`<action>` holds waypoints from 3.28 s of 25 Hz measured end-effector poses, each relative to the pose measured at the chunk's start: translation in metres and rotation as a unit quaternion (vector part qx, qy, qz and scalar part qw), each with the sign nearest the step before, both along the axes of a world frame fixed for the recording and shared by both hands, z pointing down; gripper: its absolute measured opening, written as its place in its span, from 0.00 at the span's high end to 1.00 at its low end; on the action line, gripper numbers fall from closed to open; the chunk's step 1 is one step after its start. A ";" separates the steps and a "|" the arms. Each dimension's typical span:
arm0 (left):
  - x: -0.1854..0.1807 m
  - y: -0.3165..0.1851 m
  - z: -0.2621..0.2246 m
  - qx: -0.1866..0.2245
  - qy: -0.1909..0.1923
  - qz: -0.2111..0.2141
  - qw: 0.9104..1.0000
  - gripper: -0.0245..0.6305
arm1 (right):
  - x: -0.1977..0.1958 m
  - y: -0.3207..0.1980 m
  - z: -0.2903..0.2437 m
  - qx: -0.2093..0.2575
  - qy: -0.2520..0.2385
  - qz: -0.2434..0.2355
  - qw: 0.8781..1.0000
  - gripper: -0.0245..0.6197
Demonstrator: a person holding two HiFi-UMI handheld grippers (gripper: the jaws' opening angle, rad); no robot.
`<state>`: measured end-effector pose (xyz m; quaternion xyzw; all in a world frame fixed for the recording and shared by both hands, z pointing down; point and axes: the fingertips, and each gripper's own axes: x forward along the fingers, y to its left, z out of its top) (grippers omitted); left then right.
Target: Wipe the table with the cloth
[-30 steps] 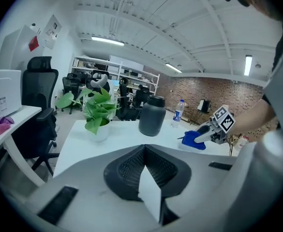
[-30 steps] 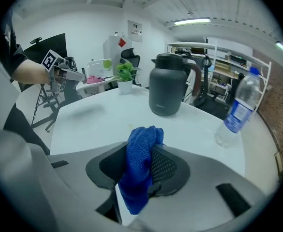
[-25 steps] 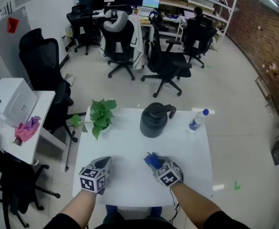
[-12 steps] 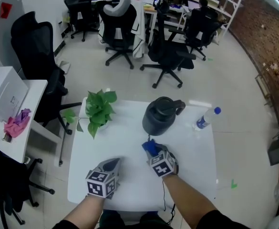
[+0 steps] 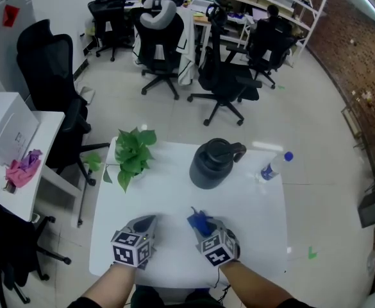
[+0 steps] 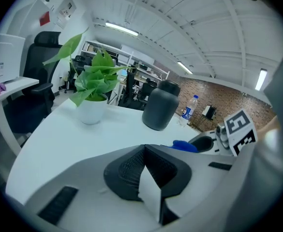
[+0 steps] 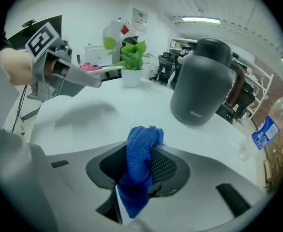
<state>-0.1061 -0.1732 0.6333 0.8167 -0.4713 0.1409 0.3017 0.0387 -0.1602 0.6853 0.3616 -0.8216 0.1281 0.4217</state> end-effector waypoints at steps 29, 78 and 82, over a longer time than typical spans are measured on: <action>-0.003 0.016 0.000 -0.003 0.007 0.002 1.000 0.96 | 0.000 -0.066 0.022 0.004 0.026 0.005 1.000 0.78; 0.007 0.048 -0.044 0.020 -0.022 0.018 0.999 0.96 | 0.221 0.050 -0.133 0.125 -0.147 0.097 0.976 0.80; 0.016 0.052 -0.042 0.023 -0.016 0.027 0.999 0.96 | 0.157 0.035 -0.105 0.112 -0.187 0.077 0.973 0.96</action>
